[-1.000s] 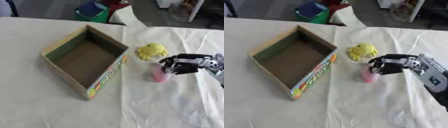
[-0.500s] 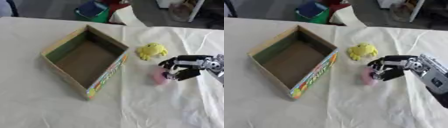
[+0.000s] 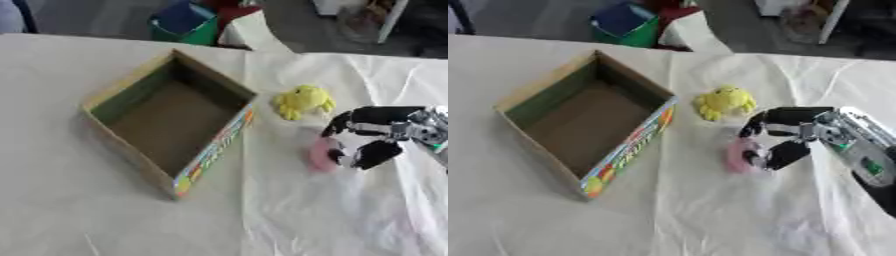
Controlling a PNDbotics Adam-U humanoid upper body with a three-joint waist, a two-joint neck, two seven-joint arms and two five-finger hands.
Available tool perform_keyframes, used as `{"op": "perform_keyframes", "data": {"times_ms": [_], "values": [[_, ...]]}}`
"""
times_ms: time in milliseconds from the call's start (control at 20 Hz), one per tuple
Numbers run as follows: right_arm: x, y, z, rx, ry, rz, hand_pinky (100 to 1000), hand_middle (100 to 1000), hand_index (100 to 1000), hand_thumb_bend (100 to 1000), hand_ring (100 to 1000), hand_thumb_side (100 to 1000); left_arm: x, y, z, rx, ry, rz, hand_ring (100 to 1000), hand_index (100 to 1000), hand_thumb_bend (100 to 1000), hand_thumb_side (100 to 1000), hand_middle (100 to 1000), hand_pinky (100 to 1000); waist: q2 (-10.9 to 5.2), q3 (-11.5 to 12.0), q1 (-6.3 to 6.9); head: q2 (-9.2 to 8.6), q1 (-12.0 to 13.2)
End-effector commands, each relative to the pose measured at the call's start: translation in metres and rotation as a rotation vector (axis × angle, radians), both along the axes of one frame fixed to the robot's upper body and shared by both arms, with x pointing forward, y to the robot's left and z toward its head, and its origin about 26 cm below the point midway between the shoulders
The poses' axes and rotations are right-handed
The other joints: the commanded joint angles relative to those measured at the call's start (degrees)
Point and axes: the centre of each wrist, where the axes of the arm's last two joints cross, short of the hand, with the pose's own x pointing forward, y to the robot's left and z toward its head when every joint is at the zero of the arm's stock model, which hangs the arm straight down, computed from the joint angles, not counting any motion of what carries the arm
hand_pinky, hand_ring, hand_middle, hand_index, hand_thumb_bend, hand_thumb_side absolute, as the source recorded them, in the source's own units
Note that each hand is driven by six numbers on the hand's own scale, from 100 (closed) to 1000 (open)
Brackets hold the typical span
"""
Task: Pick up objects on the table and place them in the box.
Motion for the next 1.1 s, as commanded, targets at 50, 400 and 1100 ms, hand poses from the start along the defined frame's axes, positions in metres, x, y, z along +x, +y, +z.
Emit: {"op": "perform_keyframes", "data": {"times_ms": [50, 400, 1100], "values": [[-0.0008, -0.0029, 0.0150, -0.039, -0.042, 0.007, 777, 790, 767, 100, 841, 545, -0.0013, 0.0003, 0.0074, 0.007, -0.025, -0.001, 636, 745, 100, 951, 618, 526, -0.79, -0.1, 0.19, -0.17, 0.0], [-0.0009, -0.0015, 0.0151, -0.023, -0.035, 0.014, 769, 730, 710, 100, 825, 500, -0.0015, 0.0002, 0.0069, 0.006, -0.021, -0.001, 635, 745, 100, 952, 618, 526, -0.82, -0.2, 0.17, -0.05, 0.0], [-0.0012, 0.0003, 0.0174, 0.241, 0.102, -0.021, 745, 409, 646, 100, 687, 201, -0.0016, 0.0007, 0.0069, 0.003, -0.020, 0.004, 637, 744, 100, 941, 618, 527, -0.92, -0.3, 0.21, 0.01, 0.2]]}}
